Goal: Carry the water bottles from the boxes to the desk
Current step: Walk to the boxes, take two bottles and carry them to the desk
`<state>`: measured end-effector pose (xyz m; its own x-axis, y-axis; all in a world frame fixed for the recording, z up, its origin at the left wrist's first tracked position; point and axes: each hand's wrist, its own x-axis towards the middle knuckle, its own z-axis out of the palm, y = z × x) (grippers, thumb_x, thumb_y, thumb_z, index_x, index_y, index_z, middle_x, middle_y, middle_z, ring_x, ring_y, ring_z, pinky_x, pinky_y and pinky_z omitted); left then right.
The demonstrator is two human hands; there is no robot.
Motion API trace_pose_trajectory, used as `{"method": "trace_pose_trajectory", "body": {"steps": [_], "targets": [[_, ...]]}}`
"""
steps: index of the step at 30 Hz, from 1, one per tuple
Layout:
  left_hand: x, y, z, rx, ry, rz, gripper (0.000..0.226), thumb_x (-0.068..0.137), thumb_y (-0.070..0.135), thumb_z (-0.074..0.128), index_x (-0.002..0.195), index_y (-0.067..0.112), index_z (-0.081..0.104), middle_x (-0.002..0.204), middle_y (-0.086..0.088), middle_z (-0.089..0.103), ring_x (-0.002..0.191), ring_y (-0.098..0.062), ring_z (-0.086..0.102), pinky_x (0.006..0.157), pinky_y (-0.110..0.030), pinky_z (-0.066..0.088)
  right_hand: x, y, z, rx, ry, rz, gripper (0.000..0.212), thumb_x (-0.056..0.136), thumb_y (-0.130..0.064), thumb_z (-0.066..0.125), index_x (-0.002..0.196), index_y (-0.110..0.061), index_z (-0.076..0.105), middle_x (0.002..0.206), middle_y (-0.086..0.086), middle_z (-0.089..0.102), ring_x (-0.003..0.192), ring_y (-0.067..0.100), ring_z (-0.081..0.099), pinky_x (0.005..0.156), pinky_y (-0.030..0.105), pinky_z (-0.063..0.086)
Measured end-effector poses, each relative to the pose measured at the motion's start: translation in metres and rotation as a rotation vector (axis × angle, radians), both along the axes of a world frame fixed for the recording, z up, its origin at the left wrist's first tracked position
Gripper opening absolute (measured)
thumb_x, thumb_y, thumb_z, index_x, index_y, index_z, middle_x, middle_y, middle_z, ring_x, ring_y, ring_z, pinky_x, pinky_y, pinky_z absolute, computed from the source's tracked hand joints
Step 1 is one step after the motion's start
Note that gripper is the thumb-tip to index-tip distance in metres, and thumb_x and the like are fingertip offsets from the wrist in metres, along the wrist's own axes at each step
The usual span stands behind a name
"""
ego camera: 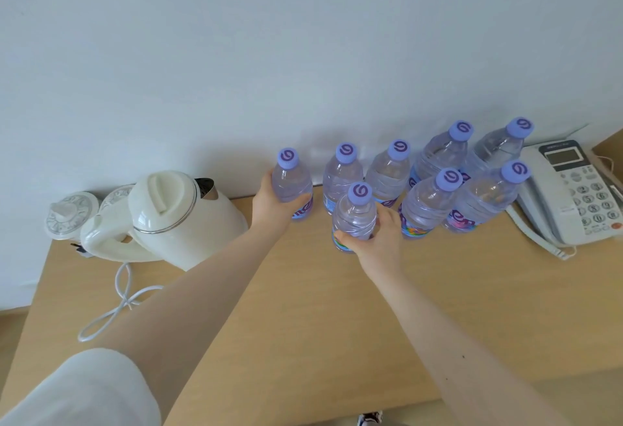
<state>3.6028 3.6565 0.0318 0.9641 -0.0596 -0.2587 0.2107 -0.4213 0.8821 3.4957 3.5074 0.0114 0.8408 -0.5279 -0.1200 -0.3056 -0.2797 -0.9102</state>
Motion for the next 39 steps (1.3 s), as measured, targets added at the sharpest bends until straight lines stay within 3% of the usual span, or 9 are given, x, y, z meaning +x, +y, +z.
{"method": "trace_pose_trajectory", "body": {"steps": [5,7,9,12,18,21,25,31,39], "targets": [[-0.002,0.001,0.001,0.027,0.057,-0.014,0.06,0.077,0.016,0.079,0.124,0.025,0.043,0.103,0.013,0.06,0.098,-0.016,0.056,0.078,-0.026,0.045,-0.005,0.0,0.001,0.018,-0.003,0.008,0.068,0.062,-0.012,0.089,0.121,-0.012,0.055,0.115,-0.003,0.044,0.098,-0.005,0.036,0.084,0.009,0.028],[-0.007,0.003,0.0,0.037,0.091,-0.015,0.08,0.07,0.021,0.084,0.136,0.019,0.038,0.119,0.006,0.058,0.108,-0.019,0.054,0.084,-0.029,0.046,-0.005,0.0,0.002,0.025,0.026,0.018,0.068,0.061,-0.014,0.089,0.119,-0.013,0.054,0.118,0.0,0.047,0.102,0.001,0.041,0.086,0.01,0.029],[-0.017,0.006,-0.002,0.065,0.131,-0.004,0.097,0.069,0.021,0.085,0.147,0.013,0.027,0.137,-0.001,0.048,0.114,-0.018,0.048,0.089,-0.03,0.041,-0.006,0.002,0.003,0.037,0.057,0.016,0.075,0.055,-0.027,0.09,0.119,-0.016,0.053,0.12,0.001,0.051,0.11,0.012,0.049,0.095,0.022,0.037],[-0.035,0.01,-0.002,0.086,0.172,0.003,0.088,0.079,0.018,0.078,0.149,0.014,0.024,0.147,-0.006,0.038,0.128,-0.021,0.043,0.093,-0.028,0.038,-0.013,0.001,0.001,0.074,0.077,0.039,0.095,0.049,-0.047,0.083,0.132,-0.018,0.046,0.127,-0.001,0.055,0.119,0.02,0.052,0.101,0.042,0.044],[-0.073,0.007,0.008,0.22,0.149,-0.036,0.066,0.087,0.026,0.069,0.143,0.014,0.036,0.141,-0.006,0.047,0.125,-0.021,0.048,0.089,-0.028,0.039,-0.045,-0.009,0.007,-0.013,0.115,0.132,0.062,0.079,-0.021,0.072,0.136,-0.022,0.045,0.128,-0.004,0.053,0.123,0.022,0.046,0.089,0.032,0.041],[-0.1,0.002,0.012,0.338,0.144,-0.094,0.061,0.089,0.03,0.067,0.141,0.016,0.039,0.139,-0.003,0.049,0.121,-0.021,0.05,0.087,-0.03,0.043,-0.063,-0.022,0.009,-0.188,0.245,0.242,0.061,0.091,-0.031,0.06,0.145,-0.017,0.036,0.143,0.002,0.044,0.133,0.025,0.036,0.097,0.035,0.036],[-0.131,-0.011,0.02,0.564,0.129,-0.314,0.054,0.091,0.038,0.062,0.136,0.018,0.041,0.135,0.0,0.051,0.115,-0.022,0.053,0.089,-0.034,0.046,-0.087,-0.047,0.023,-0.396,0.358,0.329,0.057,0.096,-0.043,0.048,0.145,-0.017,0.037,0.145,0.003,0.044,0.134,0.024,0.035,0.104,0.037,0.034],[-0.167,-0.047,0.036,0.849,-0.019,-0.707,0.045,0.093,0.043,0.055,0.131,0.021,0.045,0.134,0.005,0.051,0.117,-0.019,0.052,0.092,-0.034,0.044,-0.146,-0.084,0.048,-0.622,0.444,0.294,0.052,0.096,-0.049,0.042,0.136,-0.016,0.047,0.138,0.004,0.051,0.127,0.026,0.043,0.101,0.038,0.036],[-0.247,-0.11,0.034,0.888,-0.289,-1.101,0.047,0.094,0.046,0.053,0.132,0.02,0.043,0.13,-0.002,0.055,0.122,-0.024,0.048,0.096,-0.038,0.043,-0.283,-0.101,0.07,-0.655,0.661,0.113,0.058,0.098,-0.055,0.034,0.144,-0.02,0.04,0.143,0.003,0.047,0.13,0.026,0.042,0.101,0.041,0.037]]}}
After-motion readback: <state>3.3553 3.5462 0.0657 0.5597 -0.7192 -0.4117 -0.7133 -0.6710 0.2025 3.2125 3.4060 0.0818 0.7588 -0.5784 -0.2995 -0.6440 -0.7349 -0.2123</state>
